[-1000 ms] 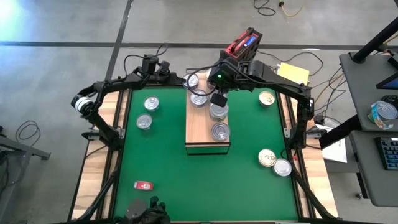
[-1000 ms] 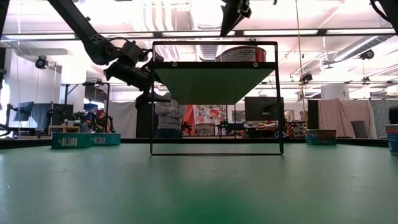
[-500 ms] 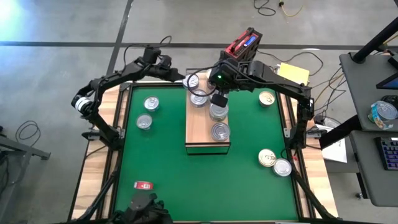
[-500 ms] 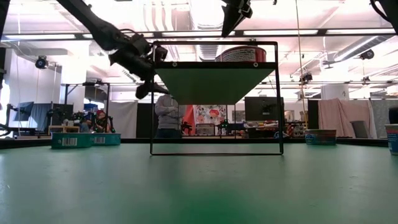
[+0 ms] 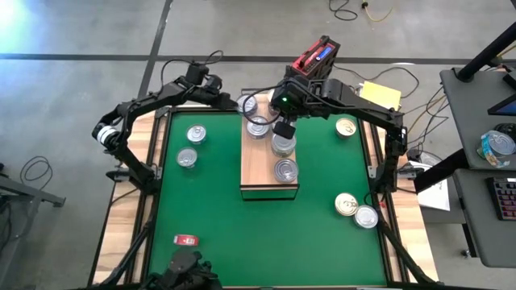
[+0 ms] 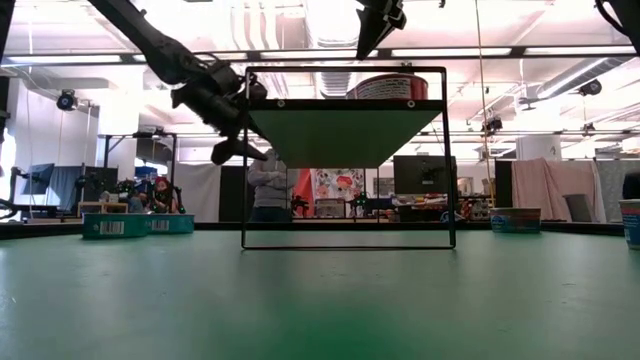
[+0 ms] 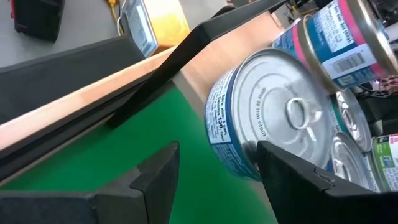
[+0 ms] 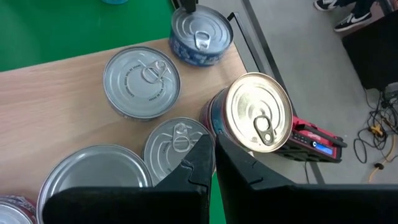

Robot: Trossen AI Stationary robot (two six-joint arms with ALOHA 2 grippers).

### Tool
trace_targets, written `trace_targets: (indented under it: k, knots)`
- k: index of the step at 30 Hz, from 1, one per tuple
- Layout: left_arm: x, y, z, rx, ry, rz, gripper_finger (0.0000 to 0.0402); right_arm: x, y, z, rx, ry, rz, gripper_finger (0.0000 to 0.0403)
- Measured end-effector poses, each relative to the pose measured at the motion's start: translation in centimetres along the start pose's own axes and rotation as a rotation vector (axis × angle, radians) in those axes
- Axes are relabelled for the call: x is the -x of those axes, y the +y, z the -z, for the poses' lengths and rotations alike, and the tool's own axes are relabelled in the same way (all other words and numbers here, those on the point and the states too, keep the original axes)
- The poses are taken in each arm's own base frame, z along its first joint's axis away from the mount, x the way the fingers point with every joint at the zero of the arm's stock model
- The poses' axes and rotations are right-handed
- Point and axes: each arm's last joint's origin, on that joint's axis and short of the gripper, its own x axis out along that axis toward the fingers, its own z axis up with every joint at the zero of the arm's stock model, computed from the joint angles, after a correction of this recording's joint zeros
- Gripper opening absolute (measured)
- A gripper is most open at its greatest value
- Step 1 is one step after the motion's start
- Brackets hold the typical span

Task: Stack canned seafood by type on shelf
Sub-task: Stack the blue tuna can on top of the blue tuna can on the shelf

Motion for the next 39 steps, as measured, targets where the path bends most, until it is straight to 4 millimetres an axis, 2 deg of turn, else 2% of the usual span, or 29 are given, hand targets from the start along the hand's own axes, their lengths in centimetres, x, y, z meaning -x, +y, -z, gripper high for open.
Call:
trace_targets:
  k: [9,20,23,29,39]
  knots:
    - [0.0,-0.1,-0.2,-0.014,-0.02,0.005,0.0198,-0.6,0.2,-0.6,0.01,-0.061,-0.022,0.0012]
    - [0.0,-0.1,-0.2,-0.045,-0.019,0.004,0.0198,-7.5,1.9,-1.1,0.221,-0.228,0.011,0.0012]
    - [0.0,-0.1,-0.2,-0.059,-0.018,0.003,0.0198,-9.1,1.2,-0.9,0.205,-0.253,0.039,0.0012]
    - [0.0,-0.1,-0.1,-0.079,-0.01,-0.001,0.0198,-11.0,-1.0,0.0,0.151,-0.232,0.077,0.0012]
    - [0.0,-0.1,0.1,-0.097,0.004,-0.003,0.0198,-11.3,-2.5,-0.3,0.054,-0.304,0.019,0.0012]
